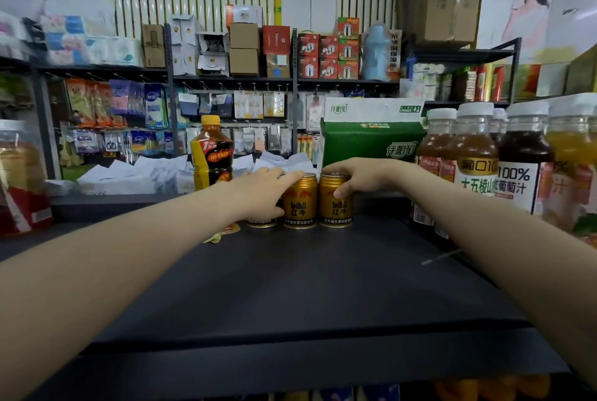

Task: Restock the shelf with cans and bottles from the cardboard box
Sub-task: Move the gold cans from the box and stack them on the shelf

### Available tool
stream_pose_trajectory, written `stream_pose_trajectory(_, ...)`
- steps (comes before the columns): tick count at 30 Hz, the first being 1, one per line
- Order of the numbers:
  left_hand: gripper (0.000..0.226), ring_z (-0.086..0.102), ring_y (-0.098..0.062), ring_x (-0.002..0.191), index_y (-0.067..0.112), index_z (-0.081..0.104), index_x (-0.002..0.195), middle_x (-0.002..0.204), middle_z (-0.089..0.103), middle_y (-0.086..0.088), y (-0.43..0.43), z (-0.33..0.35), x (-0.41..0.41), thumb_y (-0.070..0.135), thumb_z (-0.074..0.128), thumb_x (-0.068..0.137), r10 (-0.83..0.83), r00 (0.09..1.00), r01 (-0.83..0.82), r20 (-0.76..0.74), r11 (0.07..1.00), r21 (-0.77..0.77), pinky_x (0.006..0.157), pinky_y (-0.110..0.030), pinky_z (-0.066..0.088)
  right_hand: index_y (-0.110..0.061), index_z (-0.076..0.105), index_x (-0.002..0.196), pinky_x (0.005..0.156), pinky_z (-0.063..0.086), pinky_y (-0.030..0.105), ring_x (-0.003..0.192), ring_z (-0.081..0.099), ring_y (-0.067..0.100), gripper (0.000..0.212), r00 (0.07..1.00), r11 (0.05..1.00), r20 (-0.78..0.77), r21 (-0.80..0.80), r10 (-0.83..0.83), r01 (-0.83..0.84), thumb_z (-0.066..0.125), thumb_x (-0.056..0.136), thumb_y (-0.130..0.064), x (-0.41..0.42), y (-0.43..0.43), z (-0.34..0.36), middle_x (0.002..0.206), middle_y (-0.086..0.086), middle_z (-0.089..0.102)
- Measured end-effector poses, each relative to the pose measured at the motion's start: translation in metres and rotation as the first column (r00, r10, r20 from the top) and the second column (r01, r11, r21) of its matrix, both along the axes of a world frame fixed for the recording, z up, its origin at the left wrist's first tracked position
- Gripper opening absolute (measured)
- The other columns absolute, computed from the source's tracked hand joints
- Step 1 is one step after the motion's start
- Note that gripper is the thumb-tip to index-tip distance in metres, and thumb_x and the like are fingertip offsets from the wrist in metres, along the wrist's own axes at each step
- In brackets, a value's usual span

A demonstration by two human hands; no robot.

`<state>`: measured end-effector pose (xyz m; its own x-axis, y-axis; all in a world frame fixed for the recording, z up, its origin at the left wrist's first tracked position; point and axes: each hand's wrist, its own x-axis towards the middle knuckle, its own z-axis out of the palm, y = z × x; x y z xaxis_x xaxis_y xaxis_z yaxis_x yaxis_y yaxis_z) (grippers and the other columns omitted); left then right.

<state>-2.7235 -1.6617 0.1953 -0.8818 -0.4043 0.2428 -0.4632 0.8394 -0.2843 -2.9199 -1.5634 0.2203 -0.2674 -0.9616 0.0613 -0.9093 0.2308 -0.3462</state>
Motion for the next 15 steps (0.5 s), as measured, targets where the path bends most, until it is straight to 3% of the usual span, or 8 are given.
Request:
stream_pose_trajectory(4,0.083,0.026,-0.024,0.139,0.030,0.001,0.152,0.155,0.024,-0.004,0.001,0.002,0.006,0.030,0.059,0.092,-0.004,1.000,0.003,0.012,0.999,0.034,0.110,-0.042,0.034,-0.022,0.030,0.150,0.109,0.036,0.045,0.129,0.045,0.025,0.068,1.000,1.000,-0.017,0.030,-0.005,0.006,0.063,0.090,-0.016,0.003,0.001,0.003,0.145,0.003,0.045)
stream_pose_trajectory(10,0.083,0.019,-0.027,0.144,0.033,-0.004,0.152,0.158,0.015,-0.005,0.003,0.002,0.007,0.036,0.055,0.093,0.055,0.997,-0.052,0.046,0.997,-0.055,0.115,-0.051,0.021,-0.024,0.026,0.151,0.111,0.034,0.047,0.133,0.042,0.027,0.068,0.997,1.000,-0.070,0.022,-0.015,0.016,0.060,0.092,-0.014,-0.002,0.009,0.002,0.148,0.005,0.041)
stream_pose_trajectory(15,0.088,0.009,-0.027,0.147,0.033,-0.009,0.151,0.161,0.003,-0.006,0.006,-0.003,0.005,0.038,0.056,0.092,0.083,0.996,-0.080,0.033,0.994,-0.080,0.115,-0.057,0.011,-0.022,0.016,0.153,0.113,0.031,0.040,0.140,0.028,0.024,0.087,0.955,0.993,-0.295,-0.092,0.041,-0.071,0.071,0.084,-0.022,0.004,0.015,-0.012,0.155,0.005,0.027)
